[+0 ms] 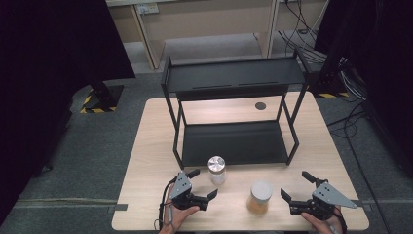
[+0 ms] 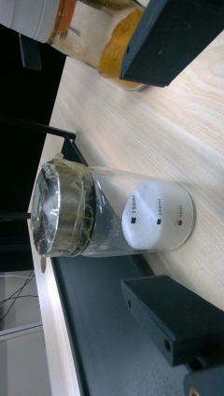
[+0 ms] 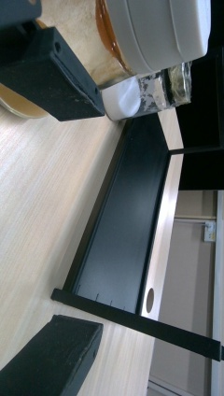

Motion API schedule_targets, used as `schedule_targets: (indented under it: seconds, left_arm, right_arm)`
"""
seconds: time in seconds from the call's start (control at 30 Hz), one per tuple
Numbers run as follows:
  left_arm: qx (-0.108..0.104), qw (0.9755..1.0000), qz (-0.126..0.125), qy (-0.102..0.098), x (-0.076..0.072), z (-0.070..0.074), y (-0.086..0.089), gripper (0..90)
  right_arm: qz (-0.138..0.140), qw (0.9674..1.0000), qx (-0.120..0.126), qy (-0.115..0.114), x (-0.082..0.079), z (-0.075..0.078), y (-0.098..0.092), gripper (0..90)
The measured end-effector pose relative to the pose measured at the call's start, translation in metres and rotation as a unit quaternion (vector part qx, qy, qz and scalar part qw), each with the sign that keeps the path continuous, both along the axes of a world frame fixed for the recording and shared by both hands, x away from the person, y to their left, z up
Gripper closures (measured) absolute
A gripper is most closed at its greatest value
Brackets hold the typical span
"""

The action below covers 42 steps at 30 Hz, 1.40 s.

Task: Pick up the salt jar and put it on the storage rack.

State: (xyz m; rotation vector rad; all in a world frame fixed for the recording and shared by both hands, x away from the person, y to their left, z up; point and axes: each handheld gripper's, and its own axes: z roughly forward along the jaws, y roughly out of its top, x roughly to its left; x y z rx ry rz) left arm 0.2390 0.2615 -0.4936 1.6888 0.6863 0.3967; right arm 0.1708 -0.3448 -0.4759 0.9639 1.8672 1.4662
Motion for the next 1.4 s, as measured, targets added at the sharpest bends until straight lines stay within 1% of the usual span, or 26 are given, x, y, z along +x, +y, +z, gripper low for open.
schedule_targets:
  seconds: [0.23, 0.4, 0.63, 0.83, 1.3, 1.4]
  left_arm:
    - [-0.003, 1.0000, 0.000, 0.001, 0.0004, -0.0006, 0.0003, 1.6]
    - [-0.003, 1.0000, 0.000, 0.004, 0.0008, -0.0012, 0.0003, 1.6]
    - [-0.004, 1.0000, 0.003, 0.004, 0.0006, -0.0013, 0.0004, 1.6]
    - [-0.006, 0.9999, 0.009, 0.003, 0.0003, -0.0016, 0.0007, 1.6]
    - [-0.009, 0.9999, 0.012, 0.002, 0.0019, 0.0002, 0.0000, 1.6]
    - [-0.010, 0.9998, 0.014, 0.006, 0.0033, -0.0001, -0.0018, 1.6]
  right_arm:
    - [0.002, 1.0000, -0.002, 0.004, 0.0012, -0.0002, 0.0003, 0.4]
    - [0.001, 1.0000, 0.003, 0.004, 0.0006, -0.0009, 0.0000, 0.4]
    - [-0.001, 1.0000, 0.007, 0.006, 0.0005, -0.0016, -0.0005, 0.4]
    - [-0.003, 0.9999, 0.011, 0.004, 0.0001, -0.0025, -0.0010, 0.4]
    - [-0.006, 0.9999, 0.016, 0.005, 0.0004, -0.0034, -0.0013, 0.4]
    - [-0.007, 0.9998, 0.019, 0.006, 0.0006, -0.0037, -0.0016, 0.4]
